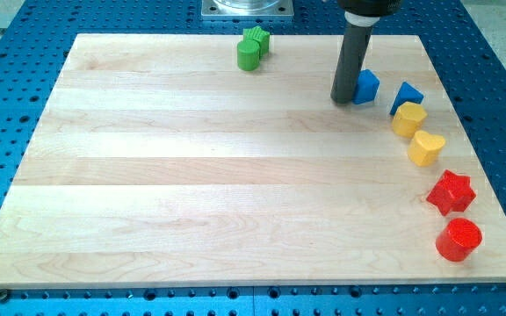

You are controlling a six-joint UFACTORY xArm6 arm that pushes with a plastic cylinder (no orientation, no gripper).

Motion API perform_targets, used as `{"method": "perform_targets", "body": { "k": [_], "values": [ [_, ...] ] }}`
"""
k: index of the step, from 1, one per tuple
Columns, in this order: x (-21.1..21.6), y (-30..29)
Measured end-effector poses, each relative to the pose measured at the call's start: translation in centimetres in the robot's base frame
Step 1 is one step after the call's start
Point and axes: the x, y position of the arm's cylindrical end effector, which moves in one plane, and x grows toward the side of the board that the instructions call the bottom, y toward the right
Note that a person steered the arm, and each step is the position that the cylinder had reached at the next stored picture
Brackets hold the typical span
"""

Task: Move the cube above the triangle in a vertical line

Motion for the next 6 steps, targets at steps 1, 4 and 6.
{"method": "perform_targets", "body": {
  "k": [1, 4, 6],
  "values": [
    [-1.0, 3.1],
    [-2.8, 3.9],
    [-2.8, 5.7]
  ]
}}
